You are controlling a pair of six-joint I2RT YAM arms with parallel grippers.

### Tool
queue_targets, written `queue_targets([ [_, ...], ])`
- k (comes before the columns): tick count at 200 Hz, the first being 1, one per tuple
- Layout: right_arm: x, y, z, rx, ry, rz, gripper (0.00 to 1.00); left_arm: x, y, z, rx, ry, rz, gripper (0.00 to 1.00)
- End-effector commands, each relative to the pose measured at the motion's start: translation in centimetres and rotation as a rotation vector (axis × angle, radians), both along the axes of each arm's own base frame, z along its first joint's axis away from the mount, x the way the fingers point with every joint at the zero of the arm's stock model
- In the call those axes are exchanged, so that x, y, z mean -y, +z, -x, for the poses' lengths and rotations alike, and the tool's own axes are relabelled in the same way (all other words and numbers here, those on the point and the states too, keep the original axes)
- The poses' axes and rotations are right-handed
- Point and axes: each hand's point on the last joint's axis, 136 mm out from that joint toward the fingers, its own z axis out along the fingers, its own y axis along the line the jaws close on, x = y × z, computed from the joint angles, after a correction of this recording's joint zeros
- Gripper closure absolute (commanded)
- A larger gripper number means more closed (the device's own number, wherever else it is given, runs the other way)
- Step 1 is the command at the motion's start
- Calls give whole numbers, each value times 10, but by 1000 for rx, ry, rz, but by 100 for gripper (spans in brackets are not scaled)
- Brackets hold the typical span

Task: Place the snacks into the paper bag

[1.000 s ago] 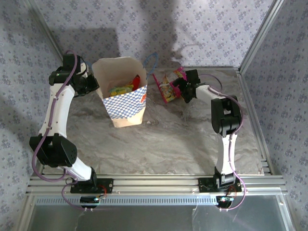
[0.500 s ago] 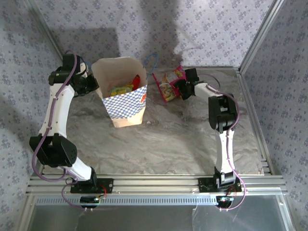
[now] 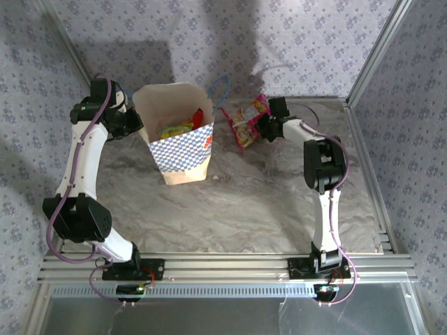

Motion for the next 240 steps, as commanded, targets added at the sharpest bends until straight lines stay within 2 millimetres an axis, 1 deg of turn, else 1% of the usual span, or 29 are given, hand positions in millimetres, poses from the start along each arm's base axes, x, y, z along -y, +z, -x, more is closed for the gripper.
queue_targets([
  [1, 19, -28, 52, -168, 54, 103, 85, 1, 0, 1, 4, -8, 18, 85],
  [28, 24, -28, 76, -202, 110, 133, 89, 3, 1, 1, 5, -11, 32, 85],
  [54, 27, -27, 100, -227, 178, 152, 89, 6, 2, 0, 10, -15, 49, 85],
  [91, 31, -20, 133, -240, 259, 173, 90, 9, 7, 1, 22, -17, 67, 85],
  [116, 33, -16, 153, -253, 293, 177, 90, 12, 8, 2, 24, -23, 76, 86],
  [134, 35, -17, 172, -279, 317, 188, 90, 13, 8, 2, 24, -22, 79, 85],
  [141, 35, -17, 176, -282, 319, 192, 91, 14, 8, 3, 26, -25, 82, 85],
  [145, 37, -18, 185, -294, 352, 213, 90, 15, 9, 3, 26, -26, 83, 85],
  [155, 40, -18, 196, -314, 363, 235, 90, 16, 9, 3, 26, -28, 86, 85],
  [160, 42, -18, 201, -323, 365, 242, 90, 17, 9, 3, 28, -31, 87, 85],
  [166, 41, -14, 202, -317, 368, 242, 89, 18, 9, 3, 27, -31, 89, 85],
  [167, 43, -18, 208, -334, 370, 244, 89, 18, 9, 3, 27, -32, 89, 85],
  [171, 45, -22, 217, -354, 372, 244, 88, 19, 10, 3, 29, -35, 91, 85],
  [192, 48, -22, 234, -368, 371, 242, 85, 22, 10, 2, 27, -42, 94, 85],
  [201, 50, -22, 239, -369, 368, 245, 81, 23, 10, 2, 25, -47, 94, 85],
  [214, 53, -22, 244, -372, 363, 254, 79, 26, 9, 1, 22, -54, 94, 85],
  [240, 58, -19, 250, -372, 351, 275, 72, 29, 9, 1, 21, -64, 93, 85],
])
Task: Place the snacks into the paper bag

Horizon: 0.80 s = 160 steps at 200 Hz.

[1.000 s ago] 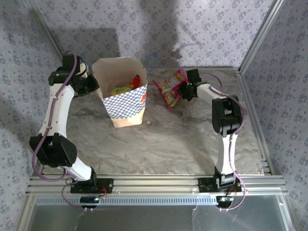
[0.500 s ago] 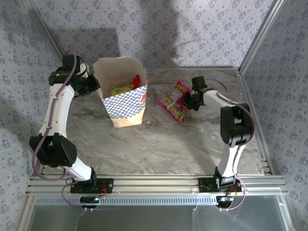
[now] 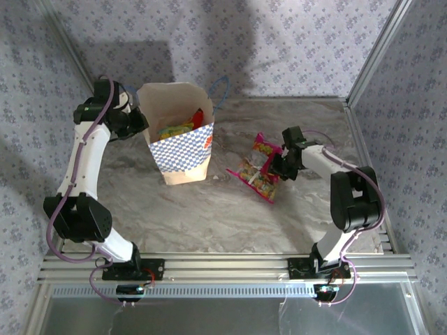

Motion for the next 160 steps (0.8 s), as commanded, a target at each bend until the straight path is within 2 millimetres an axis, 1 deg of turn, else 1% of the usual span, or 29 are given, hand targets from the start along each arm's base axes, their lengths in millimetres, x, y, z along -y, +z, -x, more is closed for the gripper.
queue_targets([
  [1, 16, -12, 36, -112, 5, 85, 72, 6, 11, 1, 25, -18, 17, 85],
  [12, 16, -10, 38, -108, 5, 83, 67, 8, 11, 2, 24, -22, 17, 85],
  [31, 16, -3, 41, -89, 10, 73, 49, 9, 11, 3, 24, -25, 15, 85],
  [42, 16, 0, 44, -73, 13, 66, 41, 9, 11, 4, 24, -28, 15, 85],
  [81, 4, 16, 50, 4, 31, -30, 25, 11, 11, 2, 23, -33, 15, 85],
  [96, 4, 16, 54, 12, 19, -48, 18, 12, 11, 2, 21, -36, 15, 85],
  [102, 5, 14, 58, 4, 8, -48, 14, 13, 11, 1, 22, -37, 14, 85],
  [105, 4, 15, 53, 27, 7, -57, 12, 13, 10, 1, 20, -37, 15, 85],
  [113, 4, 13, 53, 35, 5, -68, 7, 15, 11, 1, 22, -41, 15, 85],
  [122, 4, 12, 52, 32, -26, -83, 4, 15, 11, 1, 22, -41, 15, 85],
  [128, 4, 10, 51, 32, -32, -87, 1, 15, 10, 0, 20, -41, 14, 85],
  [160, -2, 9, 37, 59, -43, -109, 0, 17, 12, -1, 22, -45, 11, 85],
])
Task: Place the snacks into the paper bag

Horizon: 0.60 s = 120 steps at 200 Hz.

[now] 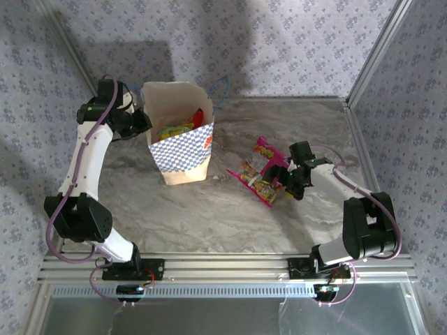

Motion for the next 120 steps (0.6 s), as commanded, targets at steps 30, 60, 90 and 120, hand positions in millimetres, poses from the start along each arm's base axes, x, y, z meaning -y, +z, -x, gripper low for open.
queue_targets([
  [30, -9, -6, -29, 43, -48, -60, 0, 6, 13, -5, 22, -14, 10, 85],
  [60, -12, -19, -35, 8, -53, -63, 0, 7, 14, -5, 19, -16, 6, 85],
  [90, -18, -24, -45, 19, -56, -85, 1, 5, 14, -5, 19, -10, -5, 85],
  [120, -29, -29, -53, 15, -39, -115, 12, 6, 13, -4, 13, -10, -5, 85],
])
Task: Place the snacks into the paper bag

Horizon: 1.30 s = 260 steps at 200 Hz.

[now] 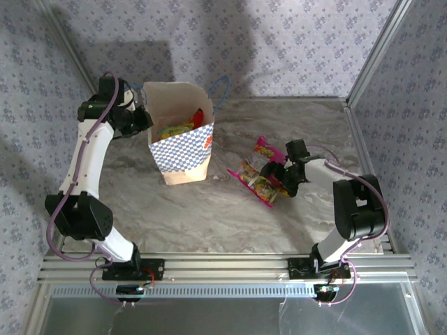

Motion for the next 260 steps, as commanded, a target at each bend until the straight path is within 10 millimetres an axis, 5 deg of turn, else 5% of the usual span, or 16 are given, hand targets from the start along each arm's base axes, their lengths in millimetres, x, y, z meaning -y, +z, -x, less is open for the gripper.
queue_targets([
  [1, -20, -2, -26, 65, 27, -66, 13, 3, 7, -1, 8, -5, -1, 85],
  [138, -32, 17, -35, 94, 97, -1, 97, 2, 11, 5, 19, -9, -20, 85],
  [241, -27, 81, -31, 213, 231, 198, 100, 0, 26, 4, 58, -5, -17, 84],
  [260, -31, 110, -38, 282, 248, 210, 100, -2, 29, 2, 65, 1, -13, 84],
])
